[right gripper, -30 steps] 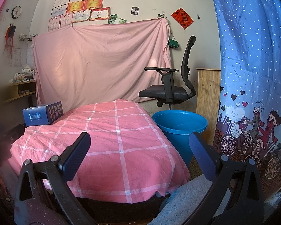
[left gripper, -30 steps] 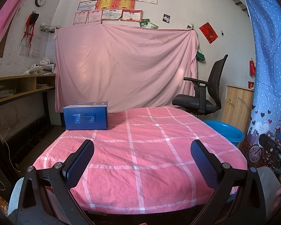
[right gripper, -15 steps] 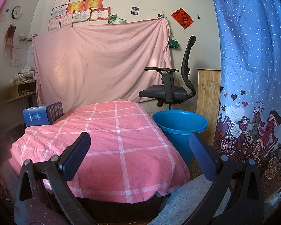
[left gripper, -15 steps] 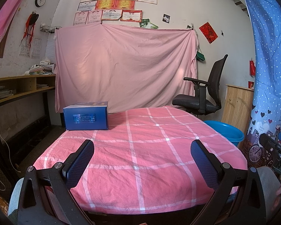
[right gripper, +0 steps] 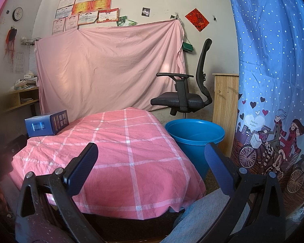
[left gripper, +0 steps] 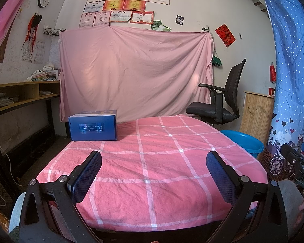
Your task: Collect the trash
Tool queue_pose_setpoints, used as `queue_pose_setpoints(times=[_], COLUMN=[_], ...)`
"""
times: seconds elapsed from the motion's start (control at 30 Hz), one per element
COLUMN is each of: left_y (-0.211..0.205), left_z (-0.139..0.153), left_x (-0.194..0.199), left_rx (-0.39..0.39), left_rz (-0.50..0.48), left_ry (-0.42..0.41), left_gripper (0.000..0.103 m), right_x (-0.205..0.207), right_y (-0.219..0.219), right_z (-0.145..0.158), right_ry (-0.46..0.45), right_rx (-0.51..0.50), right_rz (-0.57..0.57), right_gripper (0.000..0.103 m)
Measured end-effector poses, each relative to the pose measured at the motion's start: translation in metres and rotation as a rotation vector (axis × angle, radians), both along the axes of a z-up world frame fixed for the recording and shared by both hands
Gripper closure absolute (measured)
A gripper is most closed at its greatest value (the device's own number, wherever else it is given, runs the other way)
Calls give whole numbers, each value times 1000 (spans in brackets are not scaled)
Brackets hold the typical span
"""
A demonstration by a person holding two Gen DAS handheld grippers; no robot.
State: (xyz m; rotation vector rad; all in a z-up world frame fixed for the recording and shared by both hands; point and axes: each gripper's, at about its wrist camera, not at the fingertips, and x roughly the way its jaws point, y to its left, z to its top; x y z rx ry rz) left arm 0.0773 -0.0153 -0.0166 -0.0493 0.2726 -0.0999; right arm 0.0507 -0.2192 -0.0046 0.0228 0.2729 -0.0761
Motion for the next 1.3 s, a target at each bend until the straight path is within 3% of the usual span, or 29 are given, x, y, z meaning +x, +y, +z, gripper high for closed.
queue_pose_setpoints(times=[1.3], left_y=[23], left_z=[-6], left_x=[12], left_rx=[38], left_rz=[33], left_ry=[17], left_gripper=[2], right_x=[1], right_y=[9], right_z=[-1], right_ry=[3], right_rx=[6], right_rz=[-2], right_gripper=[0])
